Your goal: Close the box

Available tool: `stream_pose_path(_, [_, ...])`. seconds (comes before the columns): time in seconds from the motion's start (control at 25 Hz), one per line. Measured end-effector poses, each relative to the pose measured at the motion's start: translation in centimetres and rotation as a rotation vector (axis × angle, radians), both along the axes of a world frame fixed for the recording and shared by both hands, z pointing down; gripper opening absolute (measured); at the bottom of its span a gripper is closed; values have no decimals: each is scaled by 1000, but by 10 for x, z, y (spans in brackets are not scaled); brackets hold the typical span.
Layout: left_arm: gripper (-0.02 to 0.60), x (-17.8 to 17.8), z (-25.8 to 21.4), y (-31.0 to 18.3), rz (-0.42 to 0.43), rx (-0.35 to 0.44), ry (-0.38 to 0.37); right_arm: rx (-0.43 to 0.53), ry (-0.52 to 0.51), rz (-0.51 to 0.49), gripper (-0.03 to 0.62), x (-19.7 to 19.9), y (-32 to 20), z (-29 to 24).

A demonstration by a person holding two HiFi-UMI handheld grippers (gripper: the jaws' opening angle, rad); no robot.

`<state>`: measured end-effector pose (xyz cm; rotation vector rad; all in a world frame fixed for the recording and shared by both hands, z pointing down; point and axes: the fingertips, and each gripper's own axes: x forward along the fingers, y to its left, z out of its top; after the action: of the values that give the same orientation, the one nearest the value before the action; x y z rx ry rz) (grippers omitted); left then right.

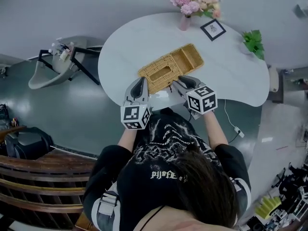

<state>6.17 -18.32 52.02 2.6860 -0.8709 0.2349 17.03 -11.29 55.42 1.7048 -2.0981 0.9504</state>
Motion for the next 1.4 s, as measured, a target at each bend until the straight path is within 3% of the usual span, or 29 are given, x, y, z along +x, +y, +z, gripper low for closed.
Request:
stream_pose_path(0.28, [26,12,-6,-6,-22,23,4,204,106,94,161,24,-26,-27])
stream_pose_path(0.4, [26,17,-9,-7,-36,35,5,253,184,84,161,32,-40,-38])
stream_pose_path(0.52, [26,20,-11,-9,-64,44,8,281,187,92,158,37,-48,-43])
stream_pose_path(0.8, [26,28,-12,-11,-127,69,10,281,305,129,32,47,-58,-36])
stream_pose_path(0.96, [26,31,-13,-10,-136,77,8,274,243,112,25,44,-62,-30])
stream_pose_path(1.4, [26,31,-12,-8,-155,88,-17,270,236,79,25,45,-59,-27])
